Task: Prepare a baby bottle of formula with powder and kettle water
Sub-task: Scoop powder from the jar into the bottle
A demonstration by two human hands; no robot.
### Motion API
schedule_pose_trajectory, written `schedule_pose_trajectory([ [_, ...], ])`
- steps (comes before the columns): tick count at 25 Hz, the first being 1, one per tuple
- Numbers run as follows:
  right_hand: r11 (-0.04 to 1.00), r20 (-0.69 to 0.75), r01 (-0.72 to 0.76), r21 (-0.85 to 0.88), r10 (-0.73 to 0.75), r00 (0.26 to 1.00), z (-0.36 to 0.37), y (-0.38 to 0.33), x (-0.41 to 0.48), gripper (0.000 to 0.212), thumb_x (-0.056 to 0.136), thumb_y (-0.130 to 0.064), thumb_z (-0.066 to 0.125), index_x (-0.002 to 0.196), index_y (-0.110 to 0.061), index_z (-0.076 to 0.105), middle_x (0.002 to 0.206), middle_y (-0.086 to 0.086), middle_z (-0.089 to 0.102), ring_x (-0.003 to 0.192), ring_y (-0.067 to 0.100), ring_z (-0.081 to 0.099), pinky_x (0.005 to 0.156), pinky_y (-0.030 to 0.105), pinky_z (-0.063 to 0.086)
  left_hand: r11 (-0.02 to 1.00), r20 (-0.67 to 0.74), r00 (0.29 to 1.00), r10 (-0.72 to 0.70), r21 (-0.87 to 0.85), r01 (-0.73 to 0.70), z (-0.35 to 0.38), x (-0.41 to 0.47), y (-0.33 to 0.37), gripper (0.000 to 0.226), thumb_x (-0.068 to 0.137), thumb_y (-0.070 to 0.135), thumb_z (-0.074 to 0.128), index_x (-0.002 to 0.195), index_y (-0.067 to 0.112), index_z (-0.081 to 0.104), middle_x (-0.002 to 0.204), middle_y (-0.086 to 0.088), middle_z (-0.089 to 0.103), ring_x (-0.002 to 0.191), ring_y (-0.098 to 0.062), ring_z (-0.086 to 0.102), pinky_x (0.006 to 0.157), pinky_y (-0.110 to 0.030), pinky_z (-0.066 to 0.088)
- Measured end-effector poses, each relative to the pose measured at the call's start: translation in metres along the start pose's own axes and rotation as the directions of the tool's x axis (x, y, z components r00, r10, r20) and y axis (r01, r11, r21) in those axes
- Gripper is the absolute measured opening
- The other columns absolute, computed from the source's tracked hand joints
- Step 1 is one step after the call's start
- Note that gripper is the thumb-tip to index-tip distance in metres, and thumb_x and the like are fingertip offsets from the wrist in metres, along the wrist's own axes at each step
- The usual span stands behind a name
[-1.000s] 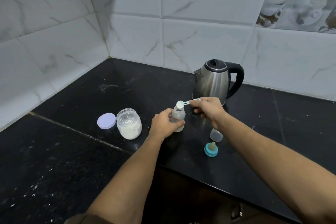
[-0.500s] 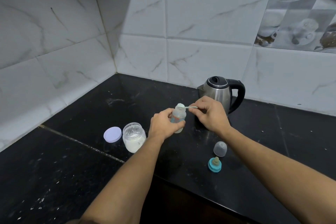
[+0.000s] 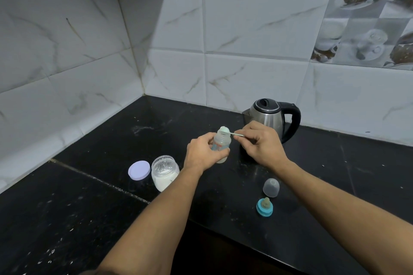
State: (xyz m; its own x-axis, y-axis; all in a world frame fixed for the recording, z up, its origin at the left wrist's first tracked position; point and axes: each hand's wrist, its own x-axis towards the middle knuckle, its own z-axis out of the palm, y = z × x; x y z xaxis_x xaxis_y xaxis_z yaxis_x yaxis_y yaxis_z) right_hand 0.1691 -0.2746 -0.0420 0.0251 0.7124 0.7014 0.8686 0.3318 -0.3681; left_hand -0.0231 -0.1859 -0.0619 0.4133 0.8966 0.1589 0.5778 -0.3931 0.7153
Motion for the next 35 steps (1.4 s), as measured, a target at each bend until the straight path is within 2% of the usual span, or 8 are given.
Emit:
schedule_pose_trajectory([
  [9, 1.0, 0.01, 0.004, -0.028, -0.003, 1.0, -0.004, -0.001, -0.006, 0.011, 0.093, -0.02, 0.08, 0.101, -0.016, 0.086, 0.083, -0.005, 0.071, 0.072, 0.012, 0.065, 0.064, 0.032, 0.057, 1.0, 0.021, 1.0, 0.001, 0.006, -0.001, 0.006, -0.001, 0.001, 0.057, 0.071, 0.055, 0.085, 0.123, 0.036, 0.07, 0.101, 0.016, 0.074, 0.096, -0.008, 0.069, 0.095, -0.041, 0.058],
  [12, 0.963, -0.047, -0.235, 0.13, 0.243, 0.969, -0.005, -0.006, -0.003, 0.008, 0.092, -0.021, 0.081, 0.098, -0.018, 0.086, 0.076, -0.005, 0.07, 0.067, 0.008, 0.06, 0.065, 0.021, 0.05, 1.0, 0.01, 1.0, -0.026, 0.001, 0.026, 0.009, -0.002, -0.003, 0.054, 0.068, 0.057, 0.083, 0.118, 0.037, 0.071, 0.096, 0.018, 0.075, 0.094, -0.006, 0.07, 0.093, -0.04, 0.059],
  [14, 0.777, 0.006, -0.503, 0.38, 0.542, 0.841, -0.005, -0.01, 0.0, 0.01, 0.093, -0.021, 0.079, 0.092, -0.013, 0.084, 0.069, -0.001, 0.069, 0.061, 0.008, 0.056, 0.061, 0.019, 0.047, 0.998, 0.029, 0.997, -0.069, -0.009, 0.069, 0.012, -0.004, -0.011, 0.054, 0.068, 0.057, 0.085, 0.116, 0.036, 0.072, 0.097, 0.018, 0.075, 0.095, -0.005, 0.071, 0.094, -0.04, 0.058],
  [16, 0.479, 0.159, -0.654, 0.586, 0.723, 0.672, -0.004, -0.011, -0.001, 0.017, 0.096, -0.019, 0.076, 0.085, -0.006, 0.079, 0.066, 0.003, 0.066, 0.059, 0.009, 0.057, 0.058, 0.02, 0.047, 0.993, 0.054, 0.992, -0.117, -0.017, 0.118, 0.018, -0.009, -0.022, 0.055, 0.065, 0.057, 0.087, 0.113, 0.036, 0.072, 0.096, 0.018, 0.075, 0.095, -0.003, 0.071, 0.094, -0.039, 0.058],
  [19, 0.213, 0.347, -0.747, 0.629, 0.784, 0.515, 0.004, -0.01, -0.007, 0.014, 0.096, -0.019, 0.075, 0.086, -0.009, 0.077, 0.072, 0.003, 0.069, 0.062, 0.01, 0.059, 0.058, 0.022, 0.045, 0.984, 0.085, 0.981, -0.173, -0.034, 0.177, 0.03, -0.017, -0.038, 0.058, 0.059, 0.058, 0.088, 0.11, 0.036, 0.071, 0.096, 0.018, 0.075, 0.096, -0.003, 0.071, 0.094, -0.037, 0.058],
  [23, 0.055, 0.445, -0.803, 0.594, 0.809, 0.384, 0.017, -0.008, -0.017, 0.01, 0.096, -0.018, 0.074, 0.092, -0.009, 0.076, 0.071, 0.0, 0.07, 0.061, 0.009, 0.061, 0.057, 0.023, 0.044, 0.972, 0.112, 0.967, -0.23, -0.028, 0.235, 0.041, -0.028, -0.054, 0.057, 0.061, 0.053, 0.091, 0.109, 0.033, 0.069, 0.099, 0.015, 0.075, 0.1, -0.008, 0.07, 0.095, -0.038, 0.057],
  [31, 0.065, 0.469, -0.844, 0.533, 0.808, 0.358, 0.033, 0.002, -0.017, 0.012, 0.094, -0.019, 0.076, 0.094, -0.008, 0.078, 0.073, 0.002, 0.07, 0.063, 0.01, 0.062, 0.057, 0.024, 0.044, 0.96, 0.125, 0.956, -0.266, -0.057, 0.274, 0.049, -0.032, -0.071, 0.066, 0.059, 0.051, 0.095, 0.116, 0.03, 0.069, 0.103, 0.013, 0.076, 0.101, -0.008, 0.072, 0.095, -0.037, 0.058],
  [35, 0.129, 0.461, -0.837, 0.532, 0.785, 0.414, 0.031, -0.004, 0.007, 0.011, 0.094, -0.02, 0.074, 0.094, -0.009, 0.078, 0.072, 0.0, 0.07, 0.06, 0.008, 0.06, 0.056, 0.023, 0.042, 0.964, 0.205, 0.941, -0.268, 0.058, 0.261, 0.03, -0.029, -0.061, 0.112, 0.055, 0.058, 0.096, 0.152, 0.023, 0.051, 0.144, 0.005, 0.064, 0.137, -0.018, 0.056, 0.112, -0.04, 0.047],
])
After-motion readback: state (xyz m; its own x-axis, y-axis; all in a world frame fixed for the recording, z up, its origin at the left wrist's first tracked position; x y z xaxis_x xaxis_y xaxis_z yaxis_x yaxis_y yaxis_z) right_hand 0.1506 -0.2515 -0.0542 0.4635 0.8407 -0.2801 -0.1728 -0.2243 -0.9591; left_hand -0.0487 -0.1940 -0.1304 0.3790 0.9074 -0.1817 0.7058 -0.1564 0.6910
